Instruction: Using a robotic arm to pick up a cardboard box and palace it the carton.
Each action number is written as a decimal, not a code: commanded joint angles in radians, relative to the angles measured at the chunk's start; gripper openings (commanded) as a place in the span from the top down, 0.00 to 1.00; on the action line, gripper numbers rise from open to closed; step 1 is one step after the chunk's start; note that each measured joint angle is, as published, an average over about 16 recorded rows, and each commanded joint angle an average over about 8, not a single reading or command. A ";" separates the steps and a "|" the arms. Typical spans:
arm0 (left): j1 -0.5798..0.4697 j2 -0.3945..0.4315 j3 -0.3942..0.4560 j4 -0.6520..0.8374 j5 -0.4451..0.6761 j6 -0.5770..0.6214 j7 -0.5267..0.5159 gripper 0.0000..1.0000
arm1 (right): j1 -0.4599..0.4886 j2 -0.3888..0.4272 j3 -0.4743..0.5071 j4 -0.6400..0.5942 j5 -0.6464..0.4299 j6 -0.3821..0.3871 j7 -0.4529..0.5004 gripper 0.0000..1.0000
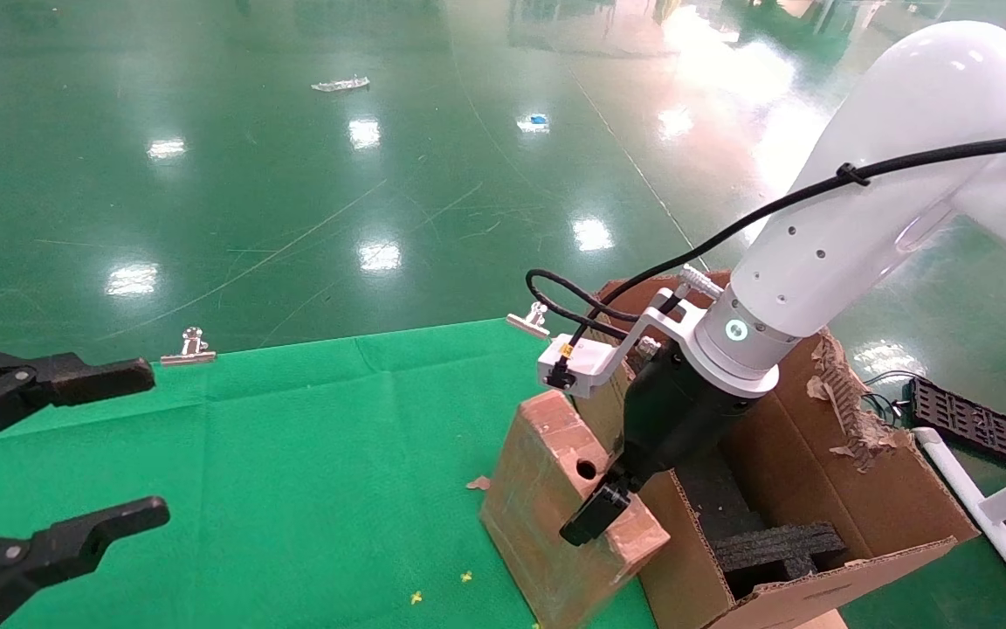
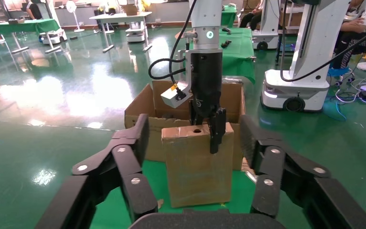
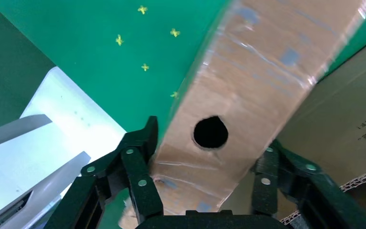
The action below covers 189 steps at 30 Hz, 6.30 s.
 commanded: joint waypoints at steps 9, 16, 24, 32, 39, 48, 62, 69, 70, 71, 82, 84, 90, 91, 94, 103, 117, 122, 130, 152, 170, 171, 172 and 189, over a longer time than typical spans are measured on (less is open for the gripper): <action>0.000 0.000 0.001 0.000 0.000 0.000 0.000 1.00 | 0.028 0.083 0.064 0.030 0.042 0.079 -0.087 1.00; 0.000 0.000 0.001 0.000 -0.001 0.000 0.001 1.00 | 0.134 0.174 0.160 -0.056 0.081 0.138 -0.214 1.00; 0.000 -0.001 0.002 0.000 -0.001 -0.001 0.001 1.00 | 0.250 0.269 0.217 -0.258 0.020 0.207 -0.339 1.00; 0.000 -0.001 0.002 0.000 -0.001 -0.001 0.001 0.45 | 0.252 0.299 0.175 -0.445 -0.060 0.162 -0.359 1.00; -0.001 -0.001 0.003 0.000 -0.002 -0.001 0.001 0.00 | 0.206 0.309 0.135 -0.563 -0.094 0.116 -0.337 1.00; -0.001 -0.001 0.003 0.000 -0.002 -0.001 0.002 0.00 | 0.121 0.278 0.103 -0.672 -0.102 0.098 -0.329 1.00; -0.001 -0.002 0.004 0.000 -0.003 -0.002 0.002 0.00 | 0.078 0.192 0.033 -0.858 -0.189 0.004 -0.329 1.00; -0.001 -0.002 0.004 0.000 -0.003 -0.002 0.002 0.00 | 0.051 0.154 0.023 -0.923 -0.200 0.010 -0.327 1.00; -0.001 -0.002 0.004 0.000 -0.003 -0.002 0.002 0.00 | 0.042 0.147 0.022 -0.931 -0.201 0.016 -0.321 1.00; -0.001 -0.002 0.004 0.000 -0.003 -0.002 0.002 0.00 | 0.033 0.140 0.021 -0.940 -0.202 0.024 -0.315 1.00; -0.001 -0.002 0.005 0.000 -0.004 -0.002 0.003 0.00 | -0.077 0.062 0.029 -0.988 -0.187 0.132 -0.270 1.00; -0.001 -0.002 0.005 0.000 -0.004 -0.002 0.003 0.00 | -0.102 0.050 0.033 -0.991 -0.180 0.159 -0.268 1.00; -0.001 -0.002 0.006 0.000 -0.004 -0.002 0.003 0.00 | -0.176 0.019 0.044 -0.999 -0.165 0.249 -0.259 1.00; -0.001 -0.002 0.006 0.000 -0.004 -0.002 0.003 0.00 | -0.189 0.016 0.046 -1.000 -0.161 0.263 -0.259 1.00; -0.001 -0.002 0.006 0.000 -0.004 -0.003 0.003 0.00 | -0.226 0.008 0.053 -1.003 -0.150 0.300 -0.260 1.00; -0.001 -0.003 0.006 0.000 -0.004 -0.003 0.003 0.00 | -0.311 0.002 0.080 -1.008 -0.109 0.379 -0.290 0.70; -0.002 -0.003 0.007 0.000 -0.005 -0.003 0.004 0.00 | -0.330 0.002 0.096 -1.032 -0.085 0.386 -0.336 0.00; -0.002 -0.003 0.007 0.000 -0.005 -0.003 0.004 0.00 | -0.329 -0.001 0.099 -1.039 -0.081 0.394 -0.348 0.00; -0.002 -0.003 0.008 0.000 -0.005 -0.003 0.004 0.00 | -0.327 -0.003 0.104 -1.050 -0.075 0.397 -0.364 0.00; -0.002 -0.004 0.009 0.000 -0.006 -0.004 0.005 0.00 | 0.064 0.142 0.189 -0.923 0.019 0.286 -0.607 0.00; -0.002 -0.004 0.010 0.001 -0.007 -0.004 0.005 0.00 | 0.038 0.204 0.329 -0.803 0.126 0.259 -0.647 0.00; -0.002 -0.004 0.010 0.001 -0.007 -0.004 0.005 0.00 | 0.020 0.205 0.348 -0.785 0.134 0.254 -0.653 0.00; -0.002 -0.004 0.010 0.001 -0.007 -0.004 0.005 0.00 | 0.002 0.205 0.366 -0.768 0.141 0.249 -0.659 0.00; -0.003 -0.004 0.011 0.001 -0.008 -0.004 0.006 0.00 | -0.313 0.213 0.687 -0.462 0.273 0.161 -0.759 0.00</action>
